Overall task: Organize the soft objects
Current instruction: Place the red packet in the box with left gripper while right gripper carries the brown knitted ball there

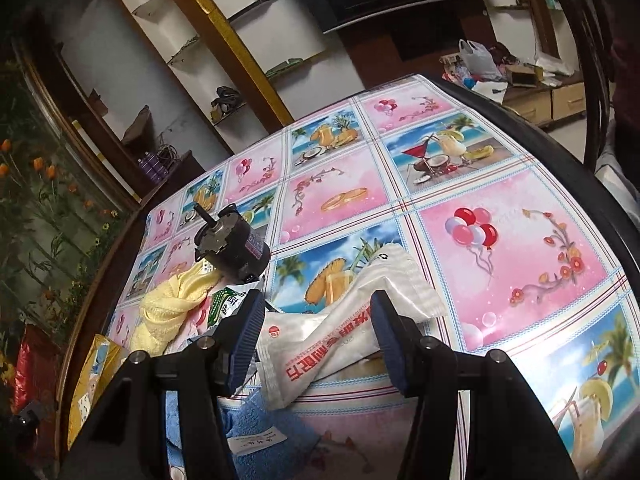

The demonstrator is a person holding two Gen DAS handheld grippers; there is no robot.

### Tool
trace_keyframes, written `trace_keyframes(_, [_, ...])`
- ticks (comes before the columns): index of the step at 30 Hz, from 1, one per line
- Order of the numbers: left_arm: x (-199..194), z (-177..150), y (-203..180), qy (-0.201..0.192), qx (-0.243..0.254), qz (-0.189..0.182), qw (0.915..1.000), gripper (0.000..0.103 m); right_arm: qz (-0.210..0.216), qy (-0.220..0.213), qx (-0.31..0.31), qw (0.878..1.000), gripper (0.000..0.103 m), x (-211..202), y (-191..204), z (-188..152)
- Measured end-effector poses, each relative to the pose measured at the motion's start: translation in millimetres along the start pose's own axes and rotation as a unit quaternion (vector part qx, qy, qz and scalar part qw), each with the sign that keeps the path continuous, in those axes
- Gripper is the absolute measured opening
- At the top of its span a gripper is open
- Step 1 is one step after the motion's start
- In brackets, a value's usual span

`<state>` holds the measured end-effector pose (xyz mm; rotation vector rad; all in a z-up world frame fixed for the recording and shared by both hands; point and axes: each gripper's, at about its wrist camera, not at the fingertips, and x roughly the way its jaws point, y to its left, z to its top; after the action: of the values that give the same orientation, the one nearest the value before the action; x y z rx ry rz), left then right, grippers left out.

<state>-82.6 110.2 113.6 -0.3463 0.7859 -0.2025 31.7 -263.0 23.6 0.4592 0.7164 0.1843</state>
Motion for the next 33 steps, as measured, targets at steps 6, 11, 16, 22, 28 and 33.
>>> trace_keyframes(6, [-24,-20,27,-0.021,-0.041,-0.022,0.9987,0.051,0.013,-0.006,-0.069,0.998,0.055,-11,36,-19])
trace_keyframes(11, [-34,-31,51,-0.023,-0.062,-0.025,0.9975,0.051,0.087,0.046,-0.116,0.988,0.055,-28,74,-48])
trace_keyframes(16, [-41,-38,69,-0.027,-0.078,-0.034,0.996,0.051,0.127,0.118,-0.159,0.972,0.055,-13,123,-74])
trace_keyframes(22, [-56,-45,81,-0.045,-0.065,-0.018,0.9967,0.051,0.113,0.134,-0.245,0.954,0.055,9,187,-80])
trace_keyframes(28, [-65,-48,109,-0.051,-0.091,-0.007,0.9946,0.051,0.059,0.131,-0.317,0.937,0.055,37,222,-87])
trace_keyframes(33, [-70,-54,127,-0.051,-0.11,0.002,0.9926,0.051,0.049,0.109,-0.343,0.932,0.055,39,235,-84])
